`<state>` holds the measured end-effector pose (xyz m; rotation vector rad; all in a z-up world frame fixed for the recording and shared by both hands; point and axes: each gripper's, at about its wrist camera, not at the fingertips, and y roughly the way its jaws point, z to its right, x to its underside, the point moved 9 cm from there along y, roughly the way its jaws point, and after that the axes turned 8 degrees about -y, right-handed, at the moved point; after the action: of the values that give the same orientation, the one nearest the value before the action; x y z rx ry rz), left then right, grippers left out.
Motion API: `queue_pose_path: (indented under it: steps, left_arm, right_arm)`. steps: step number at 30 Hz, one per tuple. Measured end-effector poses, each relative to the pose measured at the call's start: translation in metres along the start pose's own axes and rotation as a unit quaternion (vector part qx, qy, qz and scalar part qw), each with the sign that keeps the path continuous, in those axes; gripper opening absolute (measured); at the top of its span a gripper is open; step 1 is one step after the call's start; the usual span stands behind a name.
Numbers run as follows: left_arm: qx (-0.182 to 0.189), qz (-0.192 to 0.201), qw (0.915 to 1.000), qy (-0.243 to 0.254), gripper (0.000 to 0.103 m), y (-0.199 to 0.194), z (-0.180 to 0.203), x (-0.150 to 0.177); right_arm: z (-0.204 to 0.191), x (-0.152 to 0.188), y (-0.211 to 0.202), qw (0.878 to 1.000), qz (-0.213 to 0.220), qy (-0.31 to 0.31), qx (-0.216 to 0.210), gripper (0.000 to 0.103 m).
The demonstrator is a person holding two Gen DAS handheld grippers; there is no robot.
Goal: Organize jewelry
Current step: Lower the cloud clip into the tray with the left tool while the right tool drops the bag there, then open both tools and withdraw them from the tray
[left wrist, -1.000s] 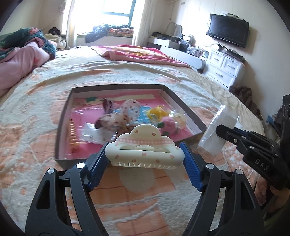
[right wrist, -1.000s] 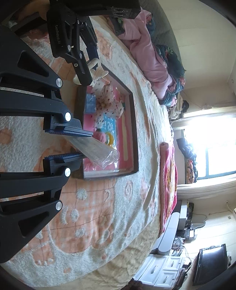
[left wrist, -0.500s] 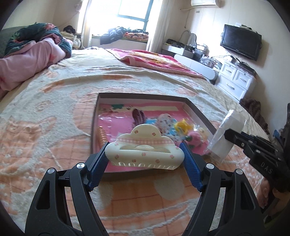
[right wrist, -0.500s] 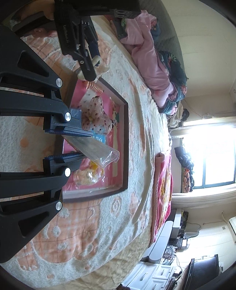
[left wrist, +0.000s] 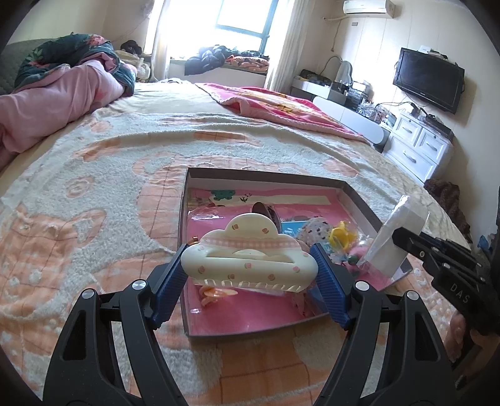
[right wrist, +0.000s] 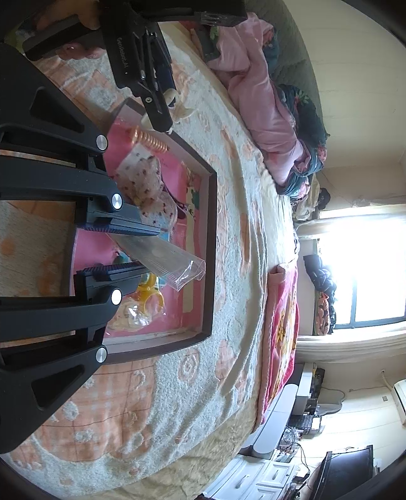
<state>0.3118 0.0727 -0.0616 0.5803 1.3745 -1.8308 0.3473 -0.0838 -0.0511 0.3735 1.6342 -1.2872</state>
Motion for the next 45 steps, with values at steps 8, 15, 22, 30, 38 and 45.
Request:
queue_pose_path:
  steps: [8,15,22,30,38,45]
  left_arm:
    - [-0.011,-0.013,0.9998,-0.006,0.067,0.025,-0.009,-0.004]
    - [-0.015,-0.021,0.9997,-0.001,0.067,0.040,-0.008,-0.008]
    - [-0.017,-0.022,0.9996,-0.003,0.067,0.041,-0.009,-0.006]
    - [-0.016,-0.018,0.9997,-0.006,0.068,0.033,-0.008,-0.002]
    - [-0.014,-0.011,0.9998,-0.010,0.076,0.015,-0.003,0.002]
    - [-0.016,-0.003,0.9998,-0.008,0.087,-0.001,0.004,0.003]
  right_arm:
    - [0.008,0.000,0.029,0.999,-0.027,0.035,-0.032,0.017]
    - [-0.001,0.010,0.050,0.996,-0.060,0.042,-0.051,0.019]
    - [0.003,0.013,0.054,0.997,-0.063,0.040,-0.022,0.042]
    - [0.007,0.014,0.034,0.999,-0.040,0.019,0.005,0.061]
    - [0.012,0.012,0.008,0.999,-0.022,0.018,0.018,0.074]
    - [0.015,0.014,-0.012,0.999,-0.012,0.017,0.028,0.086]
